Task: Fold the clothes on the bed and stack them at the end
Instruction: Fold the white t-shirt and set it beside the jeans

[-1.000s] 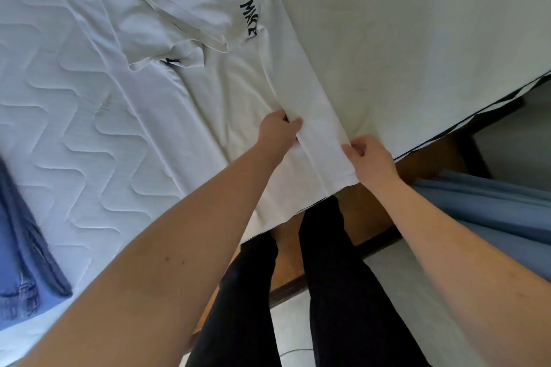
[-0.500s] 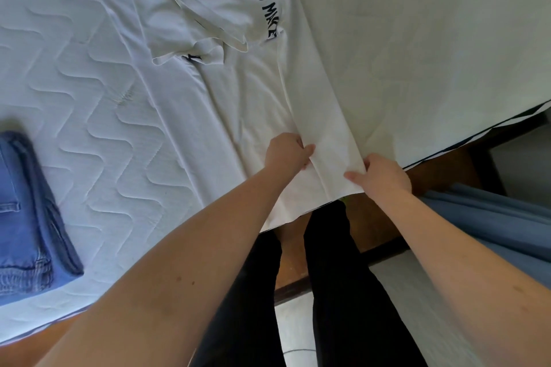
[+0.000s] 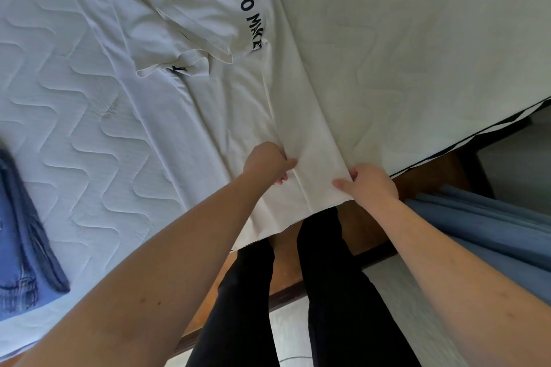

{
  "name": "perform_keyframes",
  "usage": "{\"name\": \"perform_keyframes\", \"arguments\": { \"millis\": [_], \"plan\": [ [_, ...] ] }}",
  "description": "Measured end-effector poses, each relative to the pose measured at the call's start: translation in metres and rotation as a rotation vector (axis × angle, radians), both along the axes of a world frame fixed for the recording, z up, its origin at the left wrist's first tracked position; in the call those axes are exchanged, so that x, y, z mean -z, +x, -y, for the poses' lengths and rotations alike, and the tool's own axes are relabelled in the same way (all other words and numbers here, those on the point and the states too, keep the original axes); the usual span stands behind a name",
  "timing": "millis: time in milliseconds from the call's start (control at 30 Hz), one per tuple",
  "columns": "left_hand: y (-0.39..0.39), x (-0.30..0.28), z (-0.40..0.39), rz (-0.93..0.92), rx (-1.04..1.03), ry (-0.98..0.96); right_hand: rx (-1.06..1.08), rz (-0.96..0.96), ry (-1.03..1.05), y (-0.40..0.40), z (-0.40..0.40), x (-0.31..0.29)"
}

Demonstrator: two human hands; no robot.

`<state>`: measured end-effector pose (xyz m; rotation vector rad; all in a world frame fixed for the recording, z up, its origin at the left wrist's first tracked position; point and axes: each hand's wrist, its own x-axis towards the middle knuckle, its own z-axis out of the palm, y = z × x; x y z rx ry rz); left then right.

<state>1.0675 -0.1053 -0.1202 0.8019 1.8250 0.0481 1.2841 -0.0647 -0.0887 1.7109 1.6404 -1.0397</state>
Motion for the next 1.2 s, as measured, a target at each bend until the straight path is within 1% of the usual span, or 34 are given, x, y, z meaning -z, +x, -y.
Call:
{"name": "perform_keyframes", "arguments": {
  "millis": [67, 100, 167, 200, 300, 367, 400, 467, 533, 600, 667, 733, 833, 900, 967, 1000, 1100, 1200],
  "plan": [
    [-0.003, -0.001, -0.008, -0.039, -0.018, 0.045, -0.018, 0.08, 0.0, -0.001, -0.004, -0.002],
    [-0.005, -0.002, -0.013, -0.077, -0.072, 0.102, -0.036, 0.122, 0.001, -0.001, -0.006, -0.003],
    [-0.013, -0.003, -0.027, -0.134, -0.258, 0.229, -0.057, 0.161, 0.029, -0.002, -0.011, -0.004],
    [-0.017, -0.003, -0.035, -0.131, -0.362, 0.282, -0.047, 0.146, 0.062, -0.004, -0.012, -0.003],
    [-0.036, -0.004, -0.064, -0.096, -0.571, 0.369, -0.018, 0.013, 0.215, -0.015, -0.017, -0.003],
    [-0.052, -0.005, -0.085, -0.056, -0.717, 0.373, -0.002, -0.132, 0.335, -0.029, -0.023, -0.003],
    [-0.06, -0.006, -0.097, -0.013, -0.821, 0.361, 0.025, -0.216, 0.367, -0.039, -0.027, -0.003],
    [-0.077, -0.009, -0.116, 0.094, -1.073, 0.321, 0.063, -0.37, 0.376, -0.06, -0.037, -0.003],
    [-0.093, -0.015, -0.132, 0.251, -1.309, 0.308, 0.05, -0.456, 0.368, -0.084, -0.047, -0.002],
    [-0.105, -0.019, -0.144, 0.371, -1.423, 0.322, 0.029, -0.505, 0.369, -0.108, -0.057, -0.001],
    [-0.113, -0.023, -0.153, 0.408, -1.506, 0.308, 0.001, -0.532, 0.366, -0.13, -0.067, 0.0],
    [-0.119, -0.027, -0.157, 0.394, -1.498, 0.338, -0.009, -0.544, 0.351, -0.148, -0.076, 0.0],
    [-0.128, -0.036, -0.158, 0.315, -1.373, 0.492, 0.0, -0.55, 0.35, -0.168, -0.09, 0.0],
    [-0.141, -0.042, -0.155, 0.179, -1.211, 0.592, -0.032, -0.532, 0.353, -0.179, -0.098, 0.001],
    [-0.159, -0.046, -0.153, 0.004, -1.016, 0.633, -0.057, -0.519, 0.338, -0.187, -0.104, 0.004],
    [-0.169, -0.046, -0.153, -0.054, -0.95, 0.643, -0.064, -0.517, 0.328, -0.19, -0.106, 0.005],
    [-0.185, -0.042, -0.152, -0.113, -0.832, 0.626, -0.105, -0.508, 0.326, -0.198, -0.109, 0.01],
    [-0.183, -0.03, -0.147, -0.207, -0.786, 0.496, -0.173, -0.437, 0.396, -0.201, -0.115, 0.012]
  ]
}}
